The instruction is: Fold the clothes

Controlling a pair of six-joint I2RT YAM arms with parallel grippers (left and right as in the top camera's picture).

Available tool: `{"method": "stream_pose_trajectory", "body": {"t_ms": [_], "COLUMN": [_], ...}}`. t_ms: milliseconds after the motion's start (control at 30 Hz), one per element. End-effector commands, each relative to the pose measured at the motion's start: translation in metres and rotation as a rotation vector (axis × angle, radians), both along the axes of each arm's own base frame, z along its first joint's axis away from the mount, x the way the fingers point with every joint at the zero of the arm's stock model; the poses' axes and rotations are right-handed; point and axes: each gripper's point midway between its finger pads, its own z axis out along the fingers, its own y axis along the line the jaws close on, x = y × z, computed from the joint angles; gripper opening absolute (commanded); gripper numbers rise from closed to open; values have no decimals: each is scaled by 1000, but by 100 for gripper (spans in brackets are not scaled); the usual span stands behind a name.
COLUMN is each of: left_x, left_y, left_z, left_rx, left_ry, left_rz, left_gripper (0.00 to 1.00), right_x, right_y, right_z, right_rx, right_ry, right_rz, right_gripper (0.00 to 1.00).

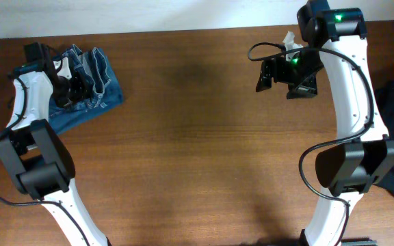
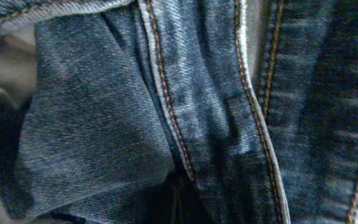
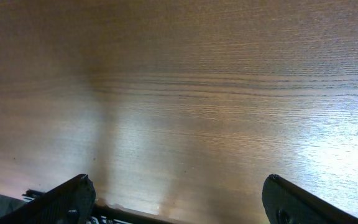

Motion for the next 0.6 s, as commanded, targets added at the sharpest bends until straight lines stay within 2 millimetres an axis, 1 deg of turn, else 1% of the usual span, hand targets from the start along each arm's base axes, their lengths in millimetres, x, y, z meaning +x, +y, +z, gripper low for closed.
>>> {"method": "stream_pose_trajectory", "body": {"t_ms": [0,33,100,133,167,200,267,300,367,400,533,567], "left_x": [2,-2,-13,-25,-35,-43,-67,-74,-72,-68,-50,-44], "left_y": [-1,5,21,33,42,46,50,59,76,84,94,96], "left_z": [41,49,55,57,57,56,50,46,47,48,49,44], "left_rx": [-24,7,87,143,178,192,195,238,324,362,385,385], "left_ry": [-74,-71,-28,23,67,102,204,230,217,197,123,111], "left_rz": [-12,1,70,144,206,243,304,335,383,397,417,419], "left_gripper": [1,1,1,1,1,1,1,1,1,1,0,1], "right_x": [-2,-2,-2,-2,-2,-2,-2,-2,-2,-2,-2,-2], "right_y": [0,0,0,0,0,0,0,0,0,0,0,0], "right_z": [6,6,6,6,6,6,6,6,6,6,6,6], "right_rx": [-2,-2,-2,-2,-2,-2,-2,-2,-3,-3,-3,-3], "right_ry": [-19,-19,-21,-23,-24,-24,-24,-24,-26,-27,-27,-27], "right_rz": [16,16,23,27,30,30,30,30,38,40,40,40], "right_gripper": [91,91,91,91,91,91,91,91,91,91,91,91]}}
